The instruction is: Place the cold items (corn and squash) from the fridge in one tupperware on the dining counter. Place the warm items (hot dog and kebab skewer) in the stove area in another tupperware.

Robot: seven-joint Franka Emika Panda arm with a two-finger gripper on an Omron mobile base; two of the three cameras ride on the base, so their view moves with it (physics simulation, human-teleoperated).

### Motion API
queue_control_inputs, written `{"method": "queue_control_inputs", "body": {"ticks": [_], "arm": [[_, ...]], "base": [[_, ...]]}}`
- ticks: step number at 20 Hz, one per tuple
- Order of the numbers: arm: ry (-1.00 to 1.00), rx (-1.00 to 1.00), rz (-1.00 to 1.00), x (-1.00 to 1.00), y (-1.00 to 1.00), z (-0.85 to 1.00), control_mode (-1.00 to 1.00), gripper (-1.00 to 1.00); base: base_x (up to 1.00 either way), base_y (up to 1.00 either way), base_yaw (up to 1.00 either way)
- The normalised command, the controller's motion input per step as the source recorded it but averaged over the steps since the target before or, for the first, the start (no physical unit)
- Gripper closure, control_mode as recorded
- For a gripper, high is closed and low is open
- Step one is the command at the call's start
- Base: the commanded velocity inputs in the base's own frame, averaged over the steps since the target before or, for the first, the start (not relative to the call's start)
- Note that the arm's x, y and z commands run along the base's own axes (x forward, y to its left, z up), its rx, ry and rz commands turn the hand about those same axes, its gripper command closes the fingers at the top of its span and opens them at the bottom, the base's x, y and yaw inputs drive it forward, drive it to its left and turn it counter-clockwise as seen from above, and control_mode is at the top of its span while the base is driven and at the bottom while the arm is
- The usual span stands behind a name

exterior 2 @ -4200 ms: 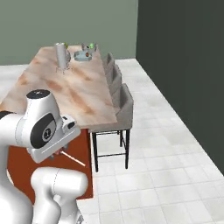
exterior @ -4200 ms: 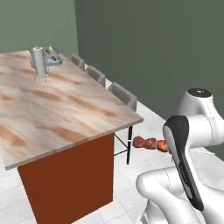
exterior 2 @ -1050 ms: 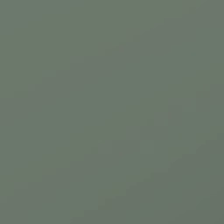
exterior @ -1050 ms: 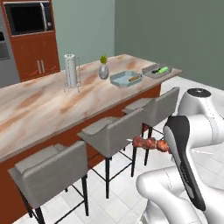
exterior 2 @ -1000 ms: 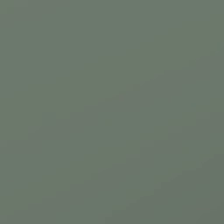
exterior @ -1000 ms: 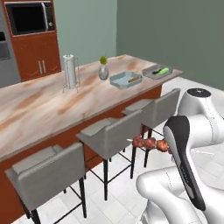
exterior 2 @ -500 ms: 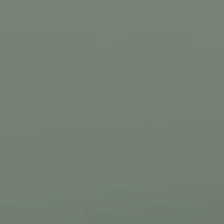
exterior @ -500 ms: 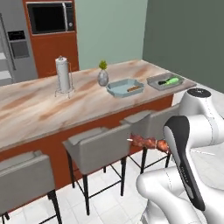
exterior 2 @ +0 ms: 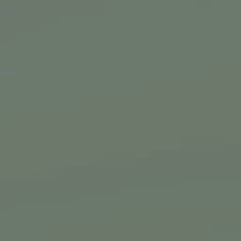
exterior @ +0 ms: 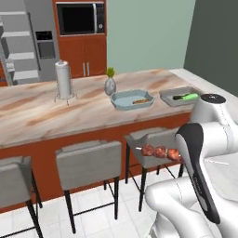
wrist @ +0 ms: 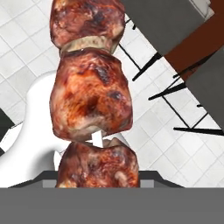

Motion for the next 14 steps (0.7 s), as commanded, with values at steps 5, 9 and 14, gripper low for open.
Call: {"method": "queue_control_inputs", "body": {"ticks": [5,9,14], "arm": [[0.00,0.00,0.00,0.00,0.00,0.00,1.00,1.00],[0.00,0.00,0.00,0.00,0.00,0.00,1.00,1.00],[0.00,0.00,0.00,0.00,0.00,0.00,1.00,1.00]], "base": [[0.48,-0.08,0.08],[0.47,0.00,0.00],[0.31,-0.09,0.00]]}}
